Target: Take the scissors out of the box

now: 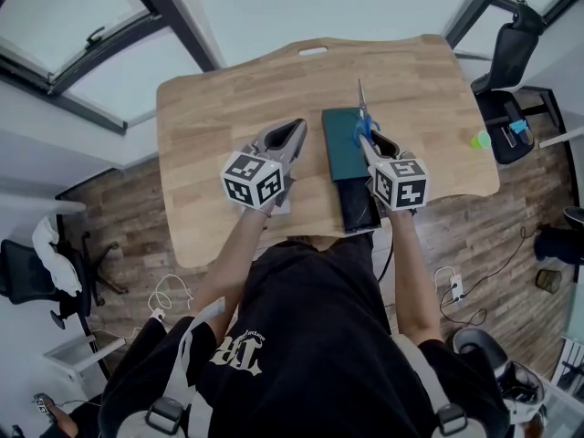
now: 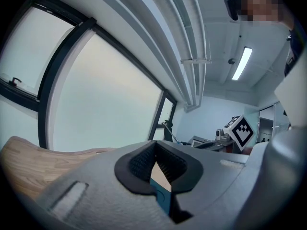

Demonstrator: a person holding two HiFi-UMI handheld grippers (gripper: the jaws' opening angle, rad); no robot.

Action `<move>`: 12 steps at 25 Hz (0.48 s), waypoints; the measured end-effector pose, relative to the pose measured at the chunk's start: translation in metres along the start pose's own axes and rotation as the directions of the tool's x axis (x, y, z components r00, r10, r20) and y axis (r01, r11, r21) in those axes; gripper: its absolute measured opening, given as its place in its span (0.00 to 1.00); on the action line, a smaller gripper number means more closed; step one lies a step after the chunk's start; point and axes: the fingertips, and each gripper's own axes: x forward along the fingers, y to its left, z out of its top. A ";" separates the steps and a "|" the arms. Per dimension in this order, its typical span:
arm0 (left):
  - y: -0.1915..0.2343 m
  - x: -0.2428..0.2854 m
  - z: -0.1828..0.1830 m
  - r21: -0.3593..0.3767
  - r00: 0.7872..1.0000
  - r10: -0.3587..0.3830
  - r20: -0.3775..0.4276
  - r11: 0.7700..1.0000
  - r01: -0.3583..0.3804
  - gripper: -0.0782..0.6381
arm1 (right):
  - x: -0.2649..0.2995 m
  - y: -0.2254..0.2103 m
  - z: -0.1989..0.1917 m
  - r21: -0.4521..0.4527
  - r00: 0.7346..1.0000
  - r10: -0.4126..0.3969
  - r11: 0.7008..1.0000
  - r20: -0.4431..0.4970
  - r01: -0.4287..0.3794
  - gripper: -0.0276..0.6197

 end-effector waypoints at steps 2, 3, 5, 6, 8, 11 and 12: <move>0.001 -0.001 0.003 0.000 1.000 0.000 0.006 1.000 0.000 0.11 | 0.000 0.000 0.002 0.000 1.000 -0.001 1.000 0.005 0.001 0.17; 0.002 -0.001 0.005 0.000 1.000 0.001 0.010 1.000 -0.001 0.11 | 0.000 0.000 0.003 0.001 1.000 -0.002 1.000 0.007 0.002 0.17; 0.004 -0.002 0.007 -0.002 1.000 0.001 0.017 1.000 -0.001 0.11 | 0.000 0.001 0.005 0.002 1.000 -0.001 1.000 0.009 0.001 0.18; 0.004 -0.002 0.008 -0.003 1.000 0.001 0.019 1.000 -0.001 0.11 | 0.000 0.001 0.006 0.002 1.000 -0.001 1.000 0.010 0.001 0.17; 0.006 -0.001 0.009 -0.005 1.000 0.002 0.021 1.000 -0.002 0.11 | 0.001 0.001 0.008 0.000 1.000 0.001 1.000 0.011 -0.001 0.18; 0.007 0.001 0.010 -0.008 1.000 0.001 0.020 1.000 -0.001 0.11 | 0.003 0.000 0.010 -0.003 1.000 0.002 1.000 0.010 -0.002 0.18; 0.008 0.001 0.010 -0.009 1.000 0.001 0.020 1.000 -0.001 0.11 | 0.003 0.000 0.010 -0.002 1.000 0.003 1.000 0.010 -0.003 0.18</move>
